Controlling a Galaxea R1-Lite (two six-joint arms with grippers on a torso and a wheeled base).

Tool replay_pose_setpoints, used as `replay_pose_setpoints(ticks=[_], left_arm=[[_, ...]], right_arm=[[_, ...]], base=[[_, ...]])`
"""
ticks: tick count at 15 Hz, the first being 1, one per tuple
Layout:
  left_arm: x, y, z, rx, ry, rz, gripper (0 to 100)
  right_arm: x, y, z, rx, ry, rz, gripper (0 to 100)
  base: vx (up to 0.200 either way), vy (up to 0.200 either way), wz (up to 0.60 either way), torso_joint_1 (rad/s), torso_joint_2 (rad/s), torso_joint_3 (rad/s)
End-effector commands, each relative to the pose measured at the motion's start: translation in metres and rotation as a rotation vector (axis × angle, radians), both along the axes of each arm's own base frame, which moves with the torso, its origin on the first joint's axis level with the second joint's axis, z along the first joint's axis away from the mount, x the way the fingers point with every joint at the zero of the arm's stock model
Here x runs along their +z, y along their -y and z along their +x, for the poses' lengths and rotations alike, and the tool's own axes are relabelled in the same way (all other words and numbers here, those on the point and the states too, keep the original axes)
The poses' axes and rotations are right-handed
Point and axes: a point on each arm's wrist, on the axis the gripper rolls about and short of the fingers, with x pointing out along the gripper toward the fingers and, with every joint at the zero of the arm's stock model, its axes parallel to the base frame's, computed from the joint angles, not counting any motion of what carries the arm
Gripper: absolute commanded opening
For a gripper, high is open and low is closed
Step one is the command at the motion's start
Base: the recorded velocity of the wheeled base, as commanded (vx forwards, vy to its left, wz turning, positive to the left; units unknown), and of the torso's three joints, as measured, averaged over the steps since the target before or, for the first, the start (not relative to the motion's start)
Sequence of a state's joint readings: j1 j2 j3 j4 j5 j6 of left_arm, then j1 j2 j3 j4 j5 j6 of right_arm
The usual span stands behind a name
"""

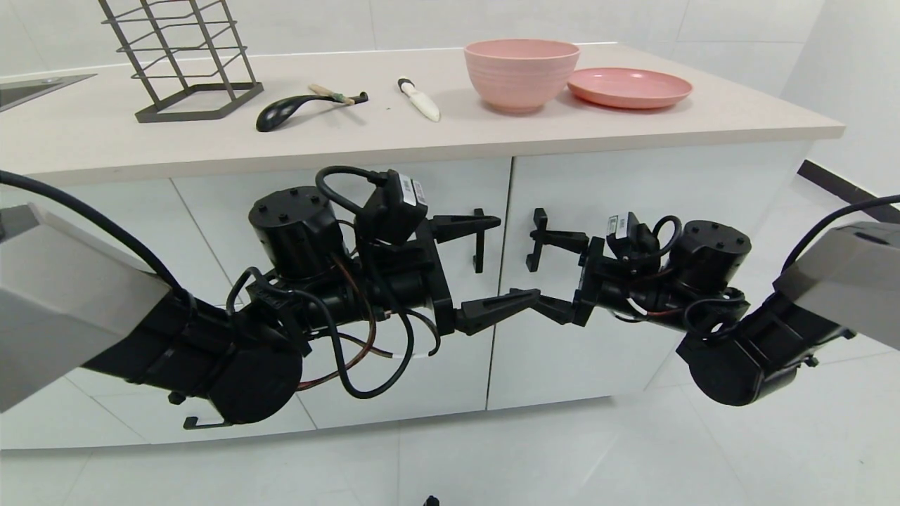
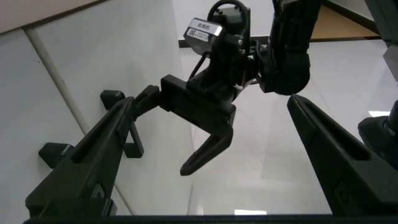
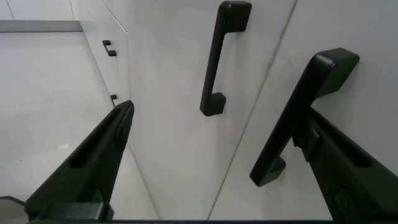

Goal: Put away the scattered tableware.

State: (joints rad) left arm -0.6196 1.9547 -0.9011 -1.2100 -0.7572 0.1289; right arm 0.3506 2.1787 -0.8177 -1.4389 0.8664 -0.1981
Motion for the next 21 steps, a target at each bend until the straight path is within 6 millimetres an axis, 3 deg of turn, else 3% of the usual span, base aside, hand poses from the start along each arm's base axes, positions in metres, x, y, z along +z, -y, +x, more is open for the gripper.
replay_pose_setpoints(ticks=[1,4,11,16,21], left_arm=[[-0.001,0.001,0.002,0.002,-0.001,0.001,100],[-0.004,0.003,0.006,0.023,-0.013,-0.001,100],[-0.006,0.036,0.018,0.041,-0.038,-0.048,100],[0.001,0.079,0.025,0.039,-0.053,-0.169,100],[-0.001,0.103,0.006,-0.034,-0.062,-0.198,100]], right_arm=[[-0.001,0.000,-0.004,0.030,-0.009,-0.005,100],[0.007,0.000,-0.025,0.055,-0.022,-0.012,100],[0.011,0.015,-0.066,0.062,-0.077,-0.039,100],[0.010,0.021,-0.076,0.056,-0.094,-0.047,100],[0.008,0.024,-0.074,0.041,-0.102,-0.048,100]], base=[[0.000,0.000,0.00,0.000,0.00,0.000],[0.000,0.000,0.00,0.000,0.00,0.000],[0.000,0.000,0.00,0.000,0.00,0.000],[0.000,0.000,0.00,0.000,0.00,0.000],[0.000,0.000,0.00,0.000,0.00,0.000]])
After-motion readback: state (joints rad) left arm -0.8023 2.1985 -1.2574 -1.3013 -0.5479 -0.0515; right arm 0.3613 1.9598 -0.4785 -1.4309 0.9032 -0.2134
